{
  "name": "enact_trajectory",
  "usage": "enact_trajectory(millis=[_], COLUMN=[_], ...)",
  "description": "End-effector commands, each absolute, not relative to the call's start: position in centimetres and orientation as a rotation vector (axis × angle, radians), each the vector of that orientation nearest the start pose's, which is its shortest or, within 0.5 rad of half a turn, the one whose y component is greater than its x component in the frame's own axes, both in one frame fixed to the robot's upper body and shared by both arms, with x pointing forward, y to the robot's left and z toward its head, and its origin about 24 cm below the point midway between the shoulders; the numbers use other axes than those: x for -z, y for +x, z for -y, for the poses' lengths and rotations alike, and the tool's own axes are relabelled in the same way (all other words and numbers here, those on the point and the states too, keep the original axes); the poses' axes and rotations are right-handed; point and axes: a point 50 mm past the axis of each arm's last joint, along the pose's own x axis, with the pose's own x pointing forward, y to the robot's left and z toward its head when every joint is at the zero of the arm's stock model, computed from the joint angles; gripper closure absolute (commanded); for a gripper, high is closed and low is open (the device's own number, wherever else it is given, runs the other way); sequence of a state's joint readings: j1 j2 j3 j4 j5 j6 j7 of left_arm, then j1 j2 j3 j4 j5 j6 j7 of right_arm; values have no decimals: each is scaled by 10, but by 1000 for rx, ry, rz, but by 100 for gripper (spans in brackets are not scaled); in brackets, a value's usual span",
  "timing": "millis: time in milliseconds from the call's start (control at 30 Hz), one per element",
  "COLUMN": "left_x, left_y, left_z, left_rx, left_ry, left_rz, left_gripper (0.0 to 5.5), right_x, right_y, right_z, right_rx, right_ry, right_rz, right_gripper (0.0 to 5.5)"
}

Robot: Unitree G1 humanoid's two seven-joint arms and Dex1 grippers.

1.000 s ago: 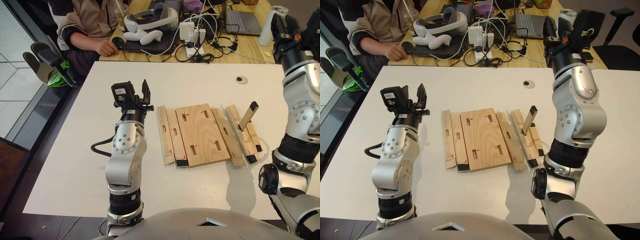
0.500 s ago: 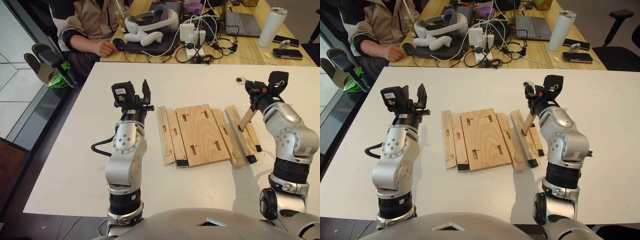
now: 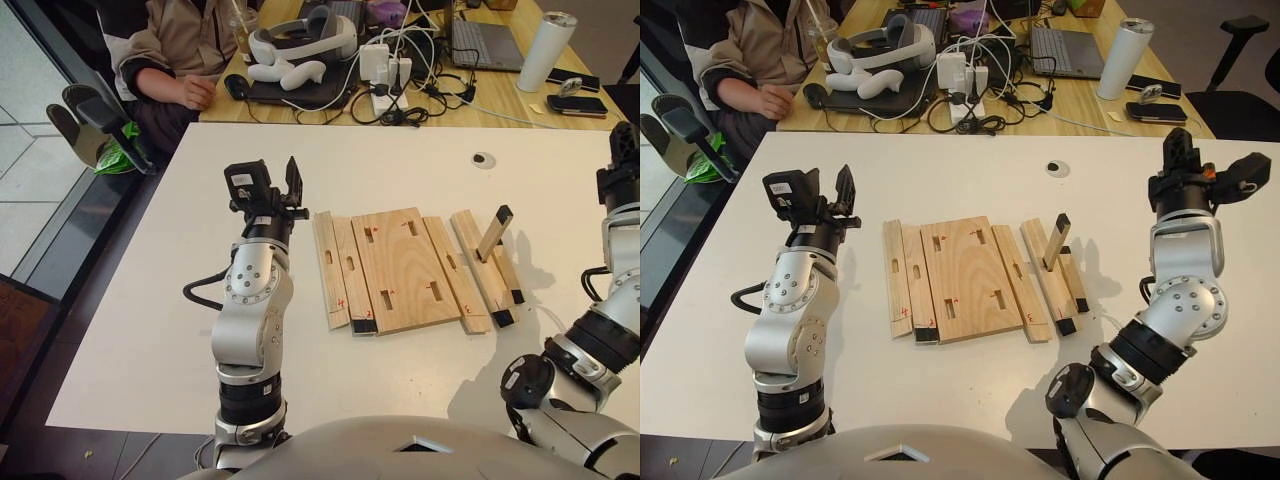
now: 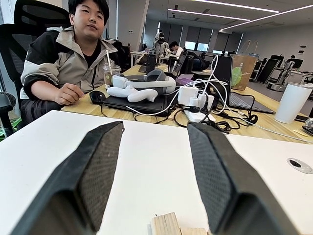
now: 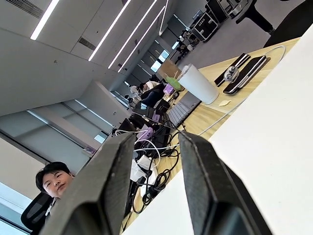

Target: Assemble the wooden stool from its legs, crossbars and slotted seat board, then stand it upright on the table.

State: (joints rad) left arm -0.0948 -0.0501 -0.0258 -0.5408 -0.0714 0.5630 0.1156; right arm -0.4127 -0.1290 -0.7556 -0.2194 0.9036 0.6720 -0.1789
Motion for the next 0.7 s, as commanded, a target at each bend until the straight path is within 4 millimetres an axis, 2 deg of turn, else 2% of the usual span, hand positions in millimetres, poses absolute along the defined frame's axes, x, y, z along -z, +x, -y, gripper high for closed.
enact_trajectory(millis=[33, 200, 333, 400, 567, 633, 700], left_x=[-135, -136, -135, -135, -134, -134, -131], left_y=[253, 253, 254, 255, 256, 256, 255], left_z=[-133, -136, -136, -136, -136, -136, -136], left_rx=[-33, -57, -68, -72, -84, -86, -97], left_ry=[-117, -118, -124, -127, -131, -132, -141], left_rz=[69, 69, 65, 65, 59, 58, 46], left_gripper=[307, 307, 307, 307, 307, 307, 307], right_x=[-128, -103, -100, -107, -140, -157, -163], right_y=[267, 248, 232, 229, 238, 252, 272], right_z=[255, 192, 143, 128, 123, 139, 168], right_rx=[192, 29, -190, -287, -444, -443, -341], right_ry=[873, 889, 830, 799, 796, 762, 648], right_rz=[24, -189, -335, -343, -212, -130, -110], right_gripper=[384, 384, 384, 384, 384, 384, 384])
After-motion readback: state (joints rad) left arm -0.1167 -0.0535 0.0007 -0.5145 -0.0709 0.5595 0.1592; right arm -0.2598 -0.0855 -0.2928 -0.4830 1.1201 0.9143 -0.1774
